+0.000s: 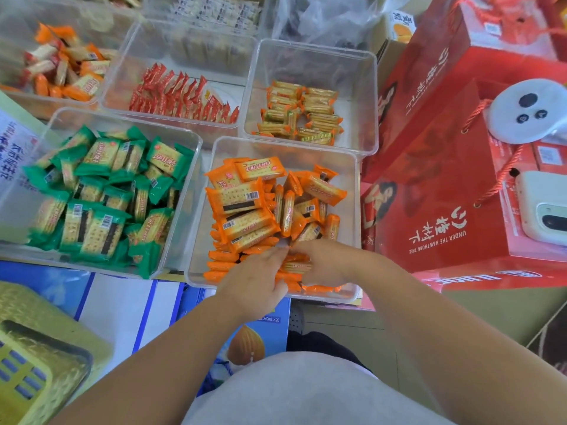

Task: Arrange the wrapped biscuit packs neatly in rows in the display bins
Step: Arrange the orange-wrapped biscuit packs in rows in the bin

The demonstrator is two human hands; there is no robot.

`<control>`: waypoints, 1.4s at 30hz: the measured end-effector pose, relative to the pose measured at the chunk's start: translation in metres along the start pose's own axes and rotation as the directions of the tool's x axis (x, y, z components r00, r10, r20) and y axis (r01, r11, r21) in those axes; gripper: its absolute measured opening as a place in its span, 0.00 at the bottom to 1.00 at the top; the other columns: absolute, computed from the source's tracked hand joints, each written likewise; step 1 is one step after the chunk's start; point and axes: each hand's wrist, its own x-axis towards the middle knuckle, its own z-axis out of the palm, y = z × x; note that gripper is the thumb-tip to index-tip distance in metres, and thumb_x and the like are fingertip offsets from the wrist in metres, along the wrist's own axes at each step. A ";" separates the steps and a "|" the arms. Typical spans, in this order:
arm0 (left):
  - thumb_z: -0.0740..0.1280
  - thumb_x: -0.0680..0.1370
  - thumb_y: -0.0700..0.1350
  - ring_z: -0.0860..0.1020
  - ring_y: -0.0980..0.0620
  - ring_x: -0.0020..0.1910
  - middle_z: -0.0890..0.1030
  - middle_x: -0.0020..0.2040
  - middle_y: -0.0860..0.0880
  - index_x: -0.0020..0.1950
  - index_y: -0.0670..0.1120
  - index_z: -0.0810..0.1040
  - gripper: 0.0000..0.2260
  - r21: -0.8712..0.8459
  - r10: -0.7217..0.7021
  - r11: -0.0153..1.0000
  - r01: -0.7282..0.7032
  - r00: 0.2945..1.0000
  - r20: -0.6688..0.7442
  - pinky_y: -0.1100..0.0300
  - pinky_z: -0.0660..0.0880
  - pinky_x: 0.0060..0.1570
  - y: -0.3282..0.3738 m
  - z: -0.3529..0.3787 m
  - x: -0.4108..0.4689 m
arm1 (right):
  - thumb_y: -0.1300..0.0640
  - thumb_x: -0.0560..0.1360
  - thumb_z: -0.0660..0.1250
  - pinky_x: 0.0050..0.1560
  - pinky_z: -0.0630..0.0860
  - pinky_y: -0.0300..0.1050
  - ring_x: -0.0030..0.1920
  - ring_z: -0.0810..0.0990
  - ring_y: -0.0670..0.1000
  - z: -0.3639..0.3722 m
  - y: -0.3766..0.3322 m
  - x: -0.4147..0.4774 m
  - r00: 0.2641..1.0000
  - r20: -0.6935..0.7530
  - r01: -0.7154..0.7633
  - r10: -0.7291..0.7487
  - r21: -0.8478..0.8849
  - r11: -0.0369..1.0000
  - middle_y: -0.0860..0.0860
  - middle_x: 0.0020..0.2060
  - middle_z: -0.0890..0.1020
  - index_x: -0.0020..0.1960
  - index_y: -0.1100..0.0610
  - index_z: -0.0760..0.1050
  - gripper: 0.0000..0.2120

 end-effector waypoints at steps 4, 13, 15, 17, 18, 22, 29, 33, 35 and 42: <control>0.57 0.80 0.52 0.70 0.50 0.66 0.64 0.76 0.57 0.78 0.52 0.62 0.26 0.033 0.008 0.999 -0.009 1.000 0.008 0.56 0.73 0.58 0.000 0.003 0.002 | 0.51 0.75 0.71 0.40 0.72 0.41 0.46 0.76 0.47 -0.005 0.007 -0.022 0.997 -0.072 -0.008 0.012 0.056 0.998 0.49 0.56 0.74 0.59 0.47 0.70 0.16; 0.55 0.78 0.53 0.73 0.52 0.63 0.73 0.69 0.55 0.74 0.51 0.70 0.24 0.077 -0.018 0.997 0.021 0.999 -0.038 0.56 0.75 0.54 0.001 0.007 -0.002 | 0.57 0.75 0.69 0.47 0.75 0.45 0.46 0.79 0.49 -0.037 0.003 -0.031 0.895 -0.437 -0.028 0.095 0.156 0.987 0.45 0.47 0.80 0.58 0.47 0.82 0.12; 0.55 0.78 0.53 0.73 0.52 0.62 0.74 0.69 0.55 0.74 0.51 0.71 0.24 0.080 -0.023 0.996 0.027 0.999 -0.045 0.57 0.74 0.54 0.000 0.008 -0.002 | 0.57 0.75 0.69 0.44 0.72 0.44 0.45 0.78 0.50 -0.033 -0.003 -0.015 0.897 -0.437 -0.022 0.067 0.108 0.994 0.44 0.43 0.78 0.57 0.49 0.82 0.11; 0.56 0.78 0.53 0.73 0.52 0.63 0.75 0.68 0.54 0.73 0.51 0.72 0.24 0.079 -0.030 0.996 0.034 0.998 -0.055 0.56 0.75 0.55 0.000 0.008 -0.003 | 0.58 0.74 0.70 0.42 0.69 0.45 0.46 0.78 0.53 -0.024 -0.008 0.001 0.901 -0.432 -0.016 0.034 0.045 0.999 0.45 0.39 0.75 0.54 0.51 0.80 0.09; 0.57 0.78 0.54 0.74 0.52 0.62 0.76 0.68 0.54 0.73 0.51 0.73 0.24 0.082 -0.033 0.996 0.038 0.998 -0.061 0.57 0.75 0.55 0.000 0.008 -0.003 | 0.57 0.74 0.70 0.41 0.68 0.45 0.47 0.79 0.54 -0.020 -0.010 0.008 0.905 -0.424 -0.028 0.034 0.020 0.999 0.46 0.40 0.76 0.53 0.52 0.78 0.08; 0.55 0.78 0.55 0.76 0.52 0.60 0.79 0.64 0.54 0.70 0.50 0.76 0.24 0.093 -0.037 0.995 0.044 0.996 -0.077 0.56 0.77 0.54 0.001 0.006 -0.006 | 0.52 0.75 0.72 0.36 0.71 0.45 0.46 0.78 0.54 -0.006 -0.015 0.026 0.920 -0.383 -0.076 0.086 0.040 0.996 0.51 0.44 0.79 0.51 0.52 0.73 0.10; 0.55 0.77 0.56 0.77 0.53 0.57 0.81 0.61 0.54 0.67 0.51 0.78 0.23 0.089 -0.023 0.996 0.031 0.996 -0.086 0.57 0.78 0.52 0.003 0.003 -0.007 | 0.51 0.78 0.68 0.51 0.79 0.51 0.51 0.80 0.51 -0.003 -0.008 0.026 0.967 -0.253 0.047 -0.003 0.168 0.985 0.50 0.50 0.85 0.56 0.54 0.84 0.11; 0.55 0.78 0.56 0.78 0.51 0.57 0.80 0.62 0.52 0.67 0.50 0.78 0.23 0.098 -0.016 0.995 0.025 0.995 -0.097 0.56 0.78 0.52 0.005 0.002 -0.007 | 0.53 0.82 0.65 0.52 0.72 0.43 0.58 0.78 0.49 0.000 0.004 0.033 0.980 -0.200 0.038 -0.006 0.157 0.987 0.49 0.59 0.82 0.65 0.52 0.79 0.13; 0.56 0.78 0.56 0.78 0.52 0.54 0.77 0.62 0.53 0.67 0.50 0.77 0.22 0.091 -0.011 0.996 0.021 0.993 -0.114 0.58 0.78 0.46 0.005 0.003 -0.008 | 0.54 0.82 0.65 0.54 0.71 0.42 0.60 0.77 0.49 0.003 0.009 0.037 0.983 -0.183 0.030 0.000 0.163 0.986 0.49 0.60 0.82 0.66 0.52 0.79 0.14; 0.53 0.81 0.55 0.69 0.53 0.67 0.51 0.82 0.55 0.82 0.52 0.52 0.29 0.157 -0.015 0.987 0.020 0.999 -0.030 0.57 0.78 0.52 0.006 0.003 -0.002 | 0.49 0.81 0.65 0.50 0.77 0.50 0.50 0.80 0.51 0.019 0.015 0.036 0.972 -0.234 0.023 0.010 0.140 0.990 0.49 0.49 0.85 0.63 0.47 0.80 0.12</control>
